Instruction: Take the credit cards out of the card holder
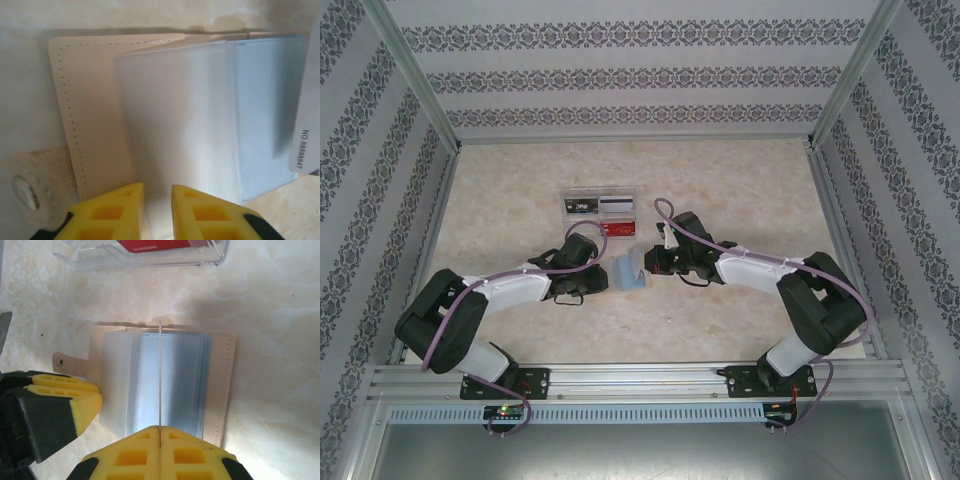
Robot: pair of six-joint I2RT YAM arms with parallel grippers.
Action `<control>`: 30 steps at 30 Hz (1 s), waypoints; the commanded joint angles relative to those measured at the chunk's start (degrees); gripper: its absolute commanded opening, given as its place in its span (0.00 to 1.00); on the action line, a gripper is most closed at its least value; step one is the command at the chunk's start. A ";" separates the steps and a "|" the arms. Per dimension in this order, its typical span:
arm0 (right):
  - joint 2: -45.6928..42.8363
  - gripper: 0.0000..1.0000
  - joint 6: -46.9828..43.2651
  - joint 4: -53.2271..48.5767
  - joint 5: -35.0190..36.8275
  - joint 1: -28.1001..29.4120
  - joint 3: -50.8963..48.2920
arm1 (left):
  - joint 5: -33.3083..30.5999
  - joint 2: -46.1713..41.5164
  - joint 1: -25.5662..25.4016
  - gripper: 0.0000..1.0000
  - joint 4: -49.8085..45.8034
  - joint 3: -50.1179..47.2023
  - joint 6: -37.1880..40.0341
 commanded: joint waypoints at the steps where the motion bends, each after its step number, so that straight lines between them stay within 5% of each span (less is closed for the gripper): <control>1: -3.71 0.01 -4.46 -3.76 2.49 0.12 1.22 | -0.63 -4.17 -0.58 0.27 -3.77 2.71 1.56; 3: -5.39 0.01 -6.80 -5.59 3.70 0.58 2.33 | -1.17 -6.86 -0.62 0.32 -4.59 2.97 1.67; 7: -8.62 0.01 -14.73 -11.11 10.07 3.14 6.00 | -3.41 -13.68 -0.56 0.63 -6.19 1.81 1.06; 14: -10.01 0.00 -34.88 -16.03 22.82 7.90 14.30 | -8.32 -28.21 -0.54 0.99 -8.69 -3.20 -0.37; 30: 5.51 0.00 -77.07 -17.69 36.02 11.08 30.55 | -18.36 -59.43 -0.45 1.00 -22.58 -11.39 -2.04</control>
